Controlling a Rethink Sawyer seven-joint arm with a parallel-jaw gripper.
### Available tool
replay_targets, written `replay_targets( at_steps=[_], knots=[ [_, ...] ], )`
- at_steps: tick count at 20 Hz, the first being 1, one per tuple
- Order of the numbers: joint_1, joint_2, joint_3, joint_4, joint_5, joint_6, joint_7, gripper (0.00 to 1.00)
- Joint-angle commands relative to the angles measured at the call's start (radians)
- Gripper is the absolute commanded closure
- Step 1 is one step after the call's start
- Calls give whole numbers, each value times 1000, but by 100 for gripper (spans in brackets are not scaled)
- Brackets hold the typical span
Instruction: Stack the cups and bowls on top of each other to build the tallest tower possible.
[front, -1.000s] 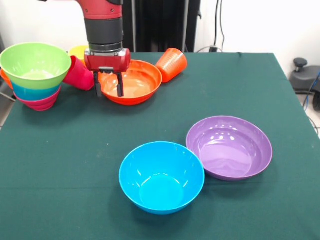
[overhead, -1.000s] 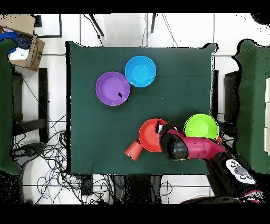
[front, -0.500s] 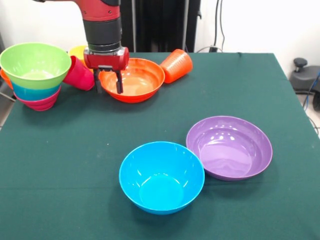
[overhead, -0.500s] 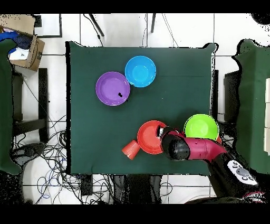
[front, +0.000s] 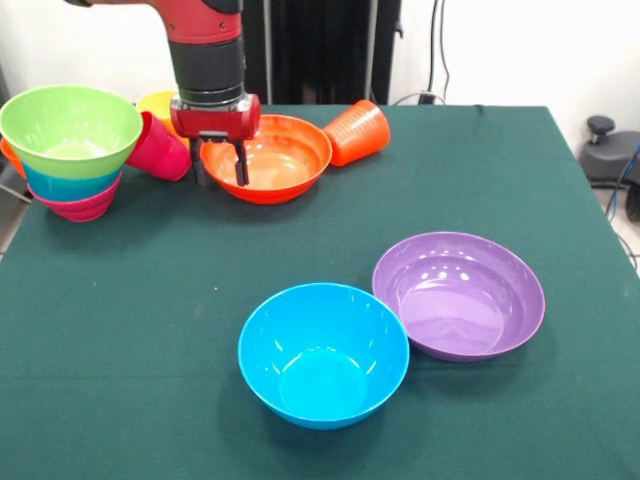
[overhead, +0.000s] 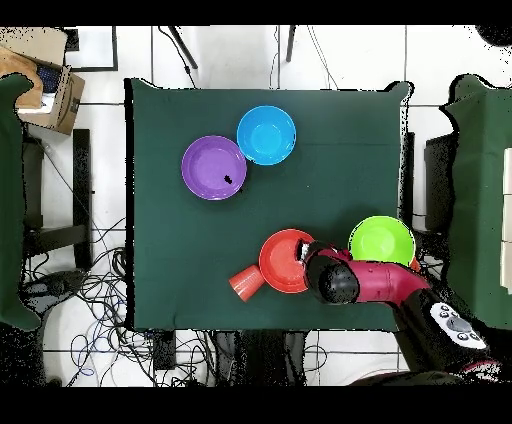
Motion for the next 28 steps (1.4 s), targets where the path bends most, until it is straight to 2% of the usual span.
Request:
replay_targets(
  at_steps=[1, 14, 15, 17, 19, 28],
  knots=[
    [11, 93, 86, -26, -86, 104, -105, 0],
    [17, 121, 79, -44, -113, 89, -90, 0],
    [25, 119, 68, -45, -118, 79, -77, 100],
    [19, 117, 74, -40, -123, 67, -77, 100],
    [-3, 109, 103, -27, -119, 116, -119, 100],
    [-5, 101, 109, -29, -122, 122, -113, 100]
  ],
)
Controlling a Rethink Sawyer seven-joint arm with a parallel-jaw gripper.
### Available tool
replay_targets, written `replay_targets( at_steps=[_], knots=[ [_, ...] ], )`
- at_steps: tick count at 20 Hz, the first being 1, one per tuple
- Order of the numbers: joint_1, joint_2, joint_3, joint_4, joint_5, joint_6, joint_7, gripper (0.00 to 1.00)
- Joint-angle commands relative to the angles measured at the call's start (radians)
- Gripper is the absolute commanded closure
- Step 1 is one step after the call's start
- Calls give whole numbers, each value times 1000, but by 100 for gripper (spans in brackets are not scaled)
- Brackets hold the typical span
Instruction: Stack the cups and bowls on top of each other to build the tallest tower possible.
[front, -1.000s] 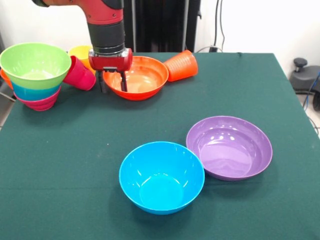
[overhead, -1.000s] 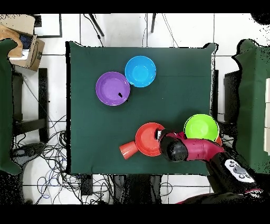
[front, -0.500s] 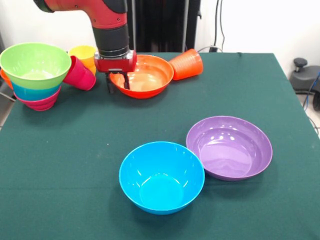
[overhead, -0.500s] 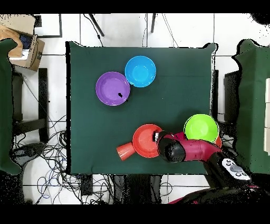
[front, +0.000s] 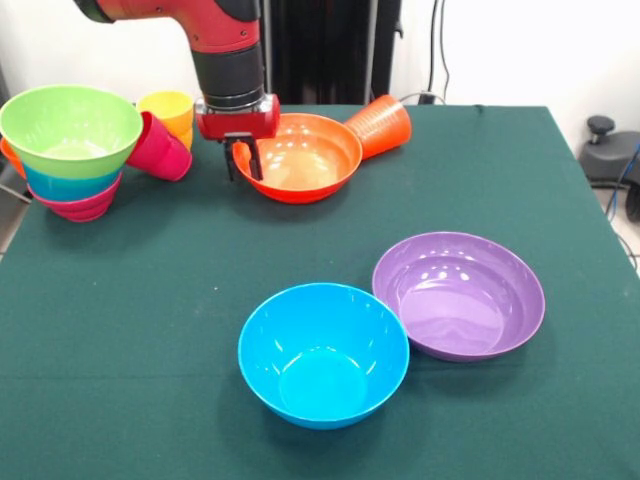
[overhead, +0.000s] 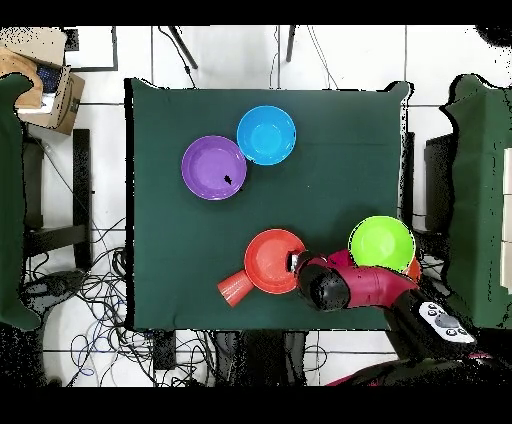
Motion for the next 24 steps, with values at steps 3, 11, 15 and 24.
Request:
replay_targets(
  at_steps=[3, 11, 15, 24],
  knots=[
    [-14, 34, 113, -37, -52, 127, -123, 100],
    [-210, -177, 354, 125, 96, 261, -181, 100],
    [-280, -232, 447, 160, 137, 287, -171, 100],
    [-414, -314, 629, 219, 234, 375, -171, 100]
  ],
)
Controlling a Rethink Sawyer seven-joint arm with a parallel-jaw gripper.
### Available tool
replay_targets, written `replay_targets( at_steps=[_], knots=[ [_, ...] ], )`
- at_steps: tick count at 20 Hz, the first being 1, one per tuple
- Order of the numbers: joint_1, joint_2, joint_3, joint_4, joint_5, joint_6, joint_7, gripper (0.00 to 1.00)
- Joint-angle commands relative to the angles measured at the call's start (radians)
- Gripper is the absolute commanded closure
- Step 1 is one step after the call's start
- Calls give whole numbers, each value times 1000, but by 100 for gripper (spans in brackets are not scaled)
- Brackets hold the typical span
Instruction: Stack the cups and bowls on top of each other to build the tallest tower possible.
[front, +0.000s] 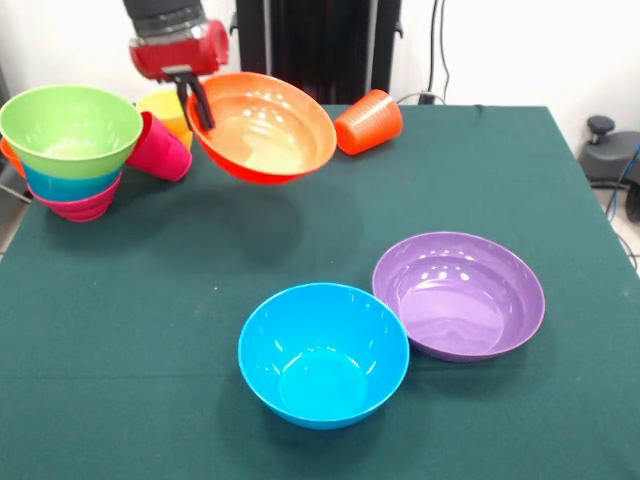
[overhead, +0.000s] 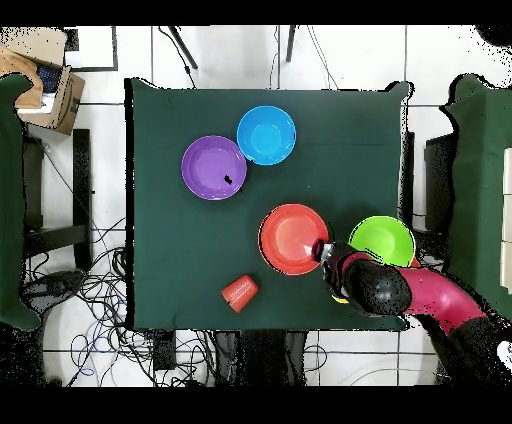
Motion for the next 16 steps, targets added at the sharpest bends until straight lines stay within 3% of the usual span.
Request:
replay_targets(
  at_steps=[1, 16],
  knots=[
    [-61, -98, 250, 88, 95, 160, -171, 100],
    [-190, -164, 425, 145, 162, 234, -166, 100]
  ],
)
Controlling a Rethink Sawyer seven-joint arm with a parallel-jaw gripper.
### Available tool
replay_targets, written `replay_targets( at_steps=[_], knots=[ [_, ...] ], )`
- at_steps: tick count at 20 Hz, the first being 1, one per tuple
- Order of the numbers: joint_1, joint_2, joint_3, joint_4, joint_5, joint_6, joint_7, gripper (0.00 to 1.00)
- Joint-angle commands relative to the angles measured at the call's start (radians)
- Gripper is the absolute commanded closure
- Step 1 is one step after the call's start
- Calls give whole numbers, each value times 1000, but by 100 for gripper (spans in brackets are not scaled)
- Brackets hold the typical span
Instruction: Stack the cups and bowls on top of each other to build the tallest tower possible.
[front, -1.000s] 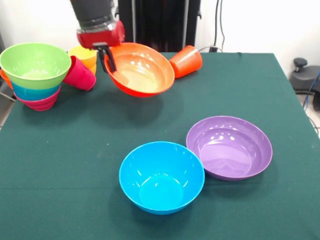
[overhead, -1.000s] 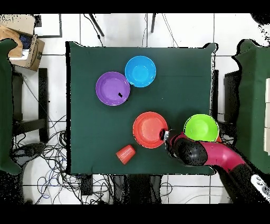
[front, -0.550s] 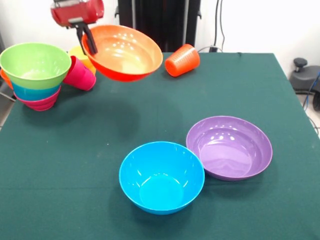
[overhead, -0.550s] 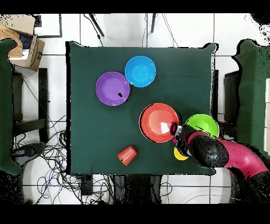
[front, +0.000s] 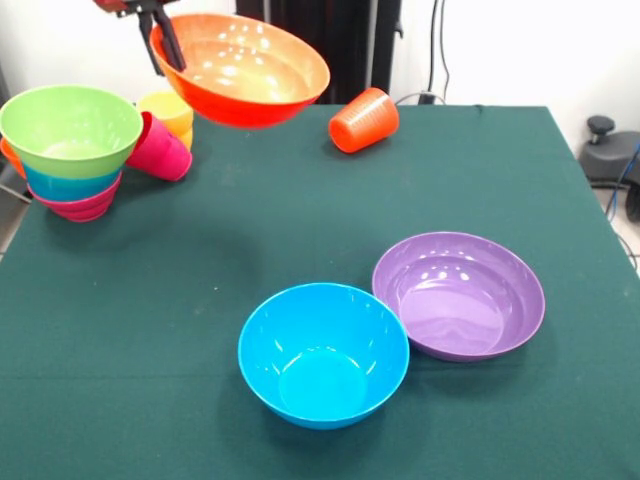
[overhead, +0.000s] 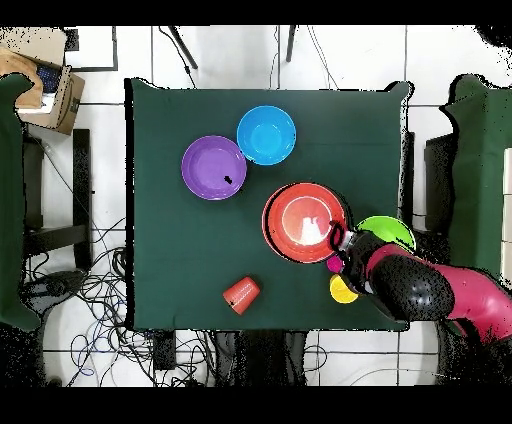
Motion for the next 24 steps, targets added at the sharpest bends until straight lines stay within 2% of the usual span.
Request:
replay_targets(
  at_steps=[1, 6, 11, 17, 24],
  knots=[
    [-36, -35, 143, 101, 32, 164, -175, 100],
    [-115, -59, 201, 147, 18, 193, -208, 100],
    [-192, -55, 224, 182, -52, 219, -260, 100],
    [-232, -21, 219, 178, -128, 246, -293, 100],
    [-265, -4, 228, 169, -169, 279, -309, 100]
  ],
)
